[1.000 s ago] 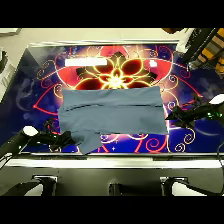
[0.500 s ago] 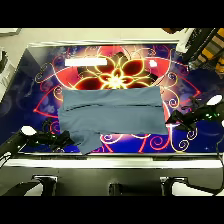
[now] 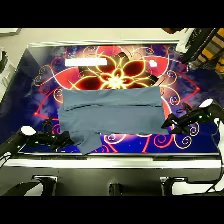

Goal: Fold the clothes and pants, and hang the long-sleeved shirts on hangers.

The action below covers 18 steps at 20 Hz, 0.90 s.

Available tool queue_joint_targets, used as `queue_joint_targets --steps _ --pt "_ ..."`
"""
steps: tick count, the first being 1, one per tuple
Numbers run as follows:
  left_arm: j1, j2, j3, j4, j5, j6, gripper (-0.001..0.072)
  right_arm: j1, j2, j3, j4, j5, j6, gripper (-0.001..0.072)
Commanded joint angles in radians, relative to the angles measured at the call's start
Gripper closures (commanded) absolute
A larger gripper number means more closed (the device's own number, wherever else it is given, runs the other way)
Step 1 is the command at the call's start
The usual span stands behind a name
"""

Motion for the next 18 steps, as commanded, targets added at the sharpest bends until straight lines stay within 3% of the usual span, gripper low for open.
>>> queue_joint_targets --steps 1,2,3,4,5,9,11,14,18 --pt "0.001 -0.001 0.001 0.0 0.0 0.002 0.0689 0.003 -0.027 -0.015 0.036 -0.019 -0.007 0.0243" --pt "0.001 -0.001 0.001 0.0 0.0 0.002 0.0689 0.003 -0.027 -0.028 0.044 -0.013 -0.014 0.0279" --pt "0.001 -0.001 0.001 0.0 0.0 0.002 0.0689 0.003 -0.027 -0.04 0.05 -0.003 -0.023 0.0412" --pt "0.001 0.0 0.002 0.0 -0.002 0.002 0.0689 0.003 -0.026 -0.046 0.05 0.008 -0.022 0.0595" --pt "0.004 0.003 0.006 0.003 -0.012 0.003 0.0689 0.003 -0.02 -0.045 0.05 0.02 -0.027 0.068" --pt "0.095 0.076 0.064 0.095 -0.163 -0.042 0.0691 0.001 0.096 -0.045 -0.006 0.046 -0.026 0.0685" --pt "0.165 0.156 0.097 0.19 -0.275 -0.092 0.0691 0.001 0.184 -0.045 -0.065 0.088 0.018 0.0685" --pt "0.225 0.287 0.13 0.237 -0.402 -0.092 0.0691 0.003 0.33 -0.045 -0.081 0.155 0.074 0.0684" --pt "0.209 0.33 0.154 0.178 -0.373 -0.086 0.0691 0.003 0.423 -0.045 -0.02 0.126 0.071 0.0685"
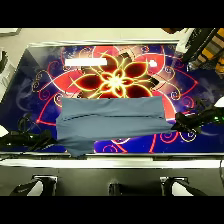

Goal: Fold the clothes and pants, and hang the long-sleeved shirts on hangers.

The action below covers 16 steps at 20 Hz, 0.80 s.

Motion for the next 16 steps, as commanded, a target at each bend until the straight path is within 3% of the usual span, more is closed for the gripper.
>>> queue_joint_targets --steps 1,3,6,10,16 --pt "-0.003 0.019 0.035 -0.039 0.017 0.007 0.0691 0.001 0.057 0.0 0.064 -0.034 -0.011 0.0685" --pt "-0.03 -0.043 0.084 -0.054 0.07 0.017 0.0691 0.007 0.026 0.0 0.158 -0.118 -0.074 0.0684" --pt "-0.063 -0.188 0.212 -0.055 0.137 0.038 0.0691 0.092 -0.039 0.026 0.167 -0.272 -0.146 0.0684" --pt "-0.079 -0.431 0.455 -0.055 0.153 0.078 0.0691 0.163 -0.134 0.115 0.041 -0.471 -0.02 0.0684" --pt "-0.105 -0.767 0.809 -0.058 0.129 0.084 0.0691 0.163 -0.308 0.262 0.049 -0.49 -0.011 0.0684"
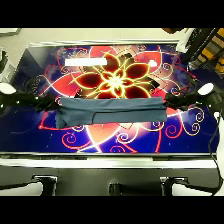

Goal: Fold the clothes and pants, and hang the long-sleeved shirts on hangers.

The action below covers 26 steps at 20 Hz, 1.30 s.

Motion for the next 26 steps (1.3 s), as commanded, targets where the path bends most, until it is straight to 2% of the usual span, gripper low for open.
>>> queue_joint_targets --steps 1,6,7,9,10,12,14,16,17,18,19,23,26 --pt "-0.016 -0.196 0.203 -0.001 -0.023 0.008 0.0691 0.006 -0.101 0.085 -0.004 -0.037 0.015 0.0684" --pt "-0.061 -0.363 0.336 -0.002 -0.034 0.008 0.0688 0.006 -0.207 0.106 0.041 -0.061 0.015 0.0681" --pt "-0.068 -0.38 0.345 -0.002 -0.035 0.008 0.0663 0.006 -0.221 0.106 0.061 -0.056 0.015 0.0662" --pt "-0.072 -0.393 0.355 -0.002 -0.026 0.007 0.0404 0.003 -0.225 0.114 0.1 -0.037 0.023 0.046" --pt "-0.068 -0.389 0.361 -0.001 -0.027 0.007 0.0386 -0.005 -0.224 0.142 0.099 0.0 0.034 0.0372" --pt "-0.049 -0.374 0.392 0.002 -0.056 0.007 0.0385 -0.051 -0.224 0.23 0.092 0.082 0.068 0.0287" --pt "-0.031 -0.349 0.436 0.014 -0.107 0.007 0.0384 -0.129 -0.224 0.288 0.097 0.112 0.085 0.0251" --pt "-0.034 -0.32 0.467 0.095 -0.15 0.007 0.0382 -0.196 -0.242 0.289 0.129 0.14 0.076 0.0206" --pt "-0.041 -0.3 0.469 0.145 -0.152 0.007 0.0372 -0.212 -0.265 0.289 0.148 0.167 0.058 0.013" --pt "-0.048 -0.284 0.469 0.186 -0.152 0.007 0.0224 -0.217 -0.295 0.289 0.171 0.196 0.029 0.0115" --pt "-0.057 -0.271 0.469 0.215 -0.153 0.007 0.0135 -0.215 -0.322 0.289 0.19 0.222 0.006 0.0099" --pt "-0.084 -0.251 0.47 0.228 -0.151 0.002 0.0135 -0.175 -0.412 0.289 0.263 0.244 -0.054 0.006" --pt "-0.097 -0.251 0.47 0.229 -0.151 -0.004 0.0135 -0.136 -0.446 0.289 0.262 0.23 -0.061 0.0061"
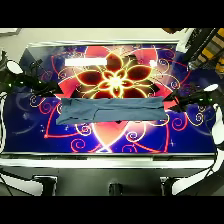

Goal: Fold the clothes and pants, and hang the long-sleeved shirts on hangers.

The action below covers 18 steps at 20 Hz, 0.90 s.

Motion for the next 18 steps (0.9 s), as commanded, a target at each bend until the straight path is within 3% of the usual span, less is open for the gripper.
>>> queue_joint_targets --steps 1,3,5,6,7,8,14,18 --pt "-0.017 0.007 0.002 0.018 -0.002 -0.007 0.0135 0.04 -0.05 0.001 0.024 0.005 -0.025 0.0061" --pt "-0.02 0.007 0.002 0.018 -0.002 -0.007 0.0135 0.068 -0.063 0.001 0.023 -0.005 -0.027 0.0074" --pt "-0.023 0.007 0.002 0.017 -0.002 -0.015 0.0138 0.09 -0.063 0.002 0.001 -0.016 -0.027 0.0375" --pt "-0.027 0.006 0.002 0.014 -0.002 -0.014 0.0223 0.088 -0.059 0.002 -0.007 -0.014 -0.026 0.0583" --pt "-0.035 0.004 0.002 0.005 -0.002 -0.014 0.0432 0.087 -0.048 0.002 -0.016 -0.008 -0.026 0.0681" --pt "-0.047 0.002 0.002 -0.013 0.0 -0.014 0.0699 0.087 -0.026 0.005 -0.05 -0.006 -0.008 0.0682" --pt "-0.243 -0.102 -0.001 -0.231 0.186 -0.106 0.069 0.087 0.212 0.011 -0.321 0.094 0.138 0.0683" --pt "-0.459 -0.212 0.0 -0.432 0.364 -0.105 0.0691 0.087 0.35 0.08 -0.373 0.158 0.181 0.0683"
